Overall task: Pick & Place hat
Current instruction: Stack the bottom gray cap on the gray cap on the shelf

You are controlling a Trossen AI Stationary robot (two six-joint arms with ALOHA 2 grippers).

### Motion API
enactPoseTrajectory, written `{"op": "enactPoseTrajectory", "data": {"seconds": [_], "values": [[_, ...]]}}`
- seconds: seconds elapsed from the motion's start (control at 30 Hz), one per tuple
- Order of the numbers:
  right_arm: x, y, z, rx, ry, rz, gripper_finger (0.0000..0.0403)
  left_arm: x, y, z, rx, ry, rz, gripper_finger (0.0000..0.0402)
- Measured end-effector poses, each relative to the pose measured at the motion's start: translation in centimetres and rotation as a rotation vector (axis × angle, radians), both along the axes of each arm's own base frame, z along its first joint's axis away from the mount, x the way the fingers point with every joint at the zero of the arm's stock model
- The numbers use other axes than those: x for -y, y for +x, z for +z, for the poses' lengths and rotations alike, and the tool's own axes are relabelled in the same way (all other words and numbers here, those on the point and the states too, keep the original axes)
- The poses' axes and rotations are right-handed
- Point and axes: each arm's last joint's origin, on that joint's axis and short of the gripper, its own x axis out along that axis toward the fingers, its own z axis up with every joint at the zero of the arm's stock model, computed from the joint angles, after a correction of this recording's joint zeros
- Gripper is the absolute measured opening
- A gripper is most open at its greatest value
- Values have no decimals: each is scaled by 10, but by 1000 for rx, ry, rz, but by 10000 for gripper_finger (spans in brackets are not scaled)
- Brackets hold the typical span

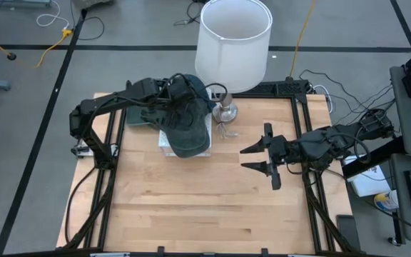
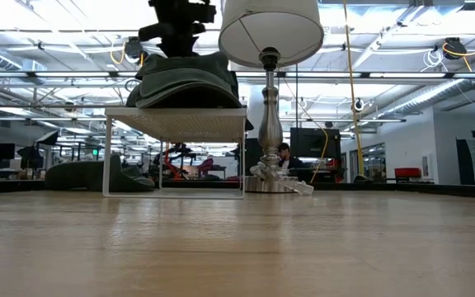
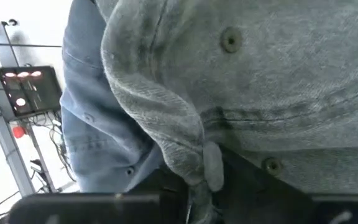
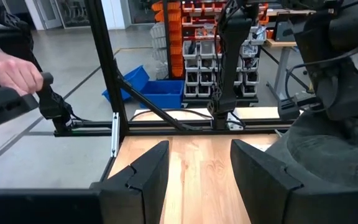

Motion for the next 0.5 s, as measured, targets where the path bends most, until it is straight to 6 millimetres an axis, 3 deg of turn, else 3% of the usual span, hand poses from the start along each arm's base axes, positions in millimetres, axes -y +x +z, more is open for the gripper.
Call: {"op": "enactPoseTrajectory", "data": {"seconds": [0.27, 0.5], "values": [[0, 0, 0, 4, 2, -2, 164, 2, -4, 5, 44, -26, 56, 160], [1, 0, 0, 5, 10, -23, 164, 12, -16, 23, 135, -74, 19, 249]]}}
